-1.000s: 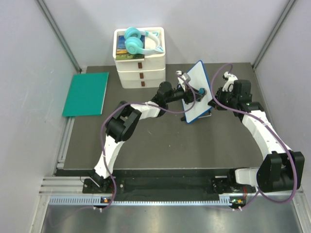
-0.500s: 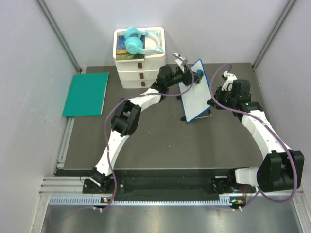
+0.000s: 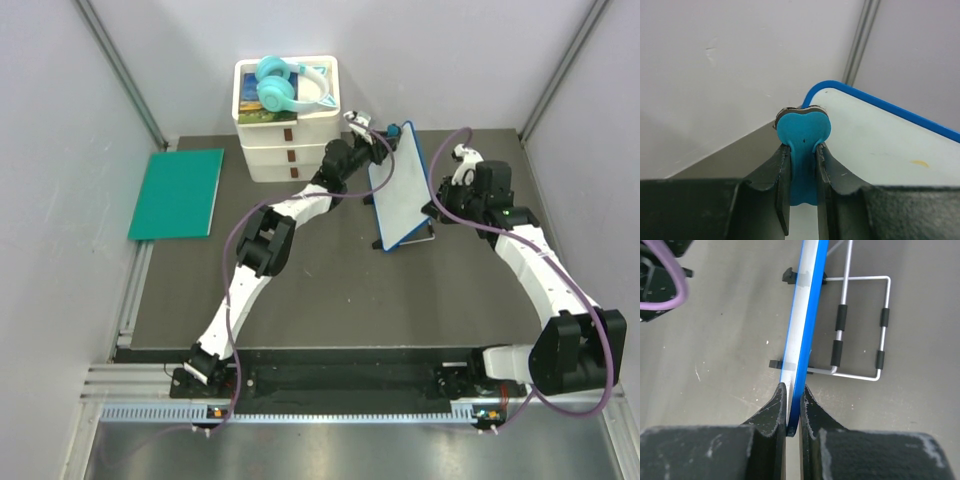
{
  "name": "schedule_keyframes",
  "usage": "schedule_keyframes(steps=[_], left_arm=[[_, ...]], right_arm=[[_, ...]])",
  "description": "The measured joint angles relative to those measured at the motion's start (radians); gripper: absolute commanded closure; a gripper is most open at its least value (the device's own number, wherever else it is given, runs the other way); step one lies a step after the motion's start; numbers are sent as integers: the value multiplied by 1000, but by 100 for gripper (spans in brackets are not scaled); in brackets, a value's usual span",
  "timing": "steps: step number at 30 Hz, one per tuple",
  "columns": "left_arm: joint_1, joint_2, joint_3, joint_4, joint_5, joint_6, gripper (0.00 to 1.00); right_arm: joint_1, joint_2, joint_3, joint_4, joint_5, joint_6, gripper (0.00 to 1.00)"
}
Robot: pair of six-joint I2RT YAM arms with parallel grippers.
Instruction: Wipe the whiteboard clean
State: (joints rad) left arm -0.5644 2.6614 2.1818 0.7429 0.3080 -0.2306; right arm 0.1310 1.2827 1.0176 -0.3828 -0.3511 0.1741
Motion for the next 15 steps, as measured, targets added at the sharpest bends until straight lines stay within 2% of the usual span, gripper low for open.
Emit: schedule_keyframes(steps=[9, 15], left_arm=[[2, 24, 33, 32, -110, 75, 100], [8, 49, 82, 11, -111, 96, 100]], right_arm=[[48, -7, 10, -2, 1, -5, 100], [53, -6, 12, 1, -1, -6, 100]])
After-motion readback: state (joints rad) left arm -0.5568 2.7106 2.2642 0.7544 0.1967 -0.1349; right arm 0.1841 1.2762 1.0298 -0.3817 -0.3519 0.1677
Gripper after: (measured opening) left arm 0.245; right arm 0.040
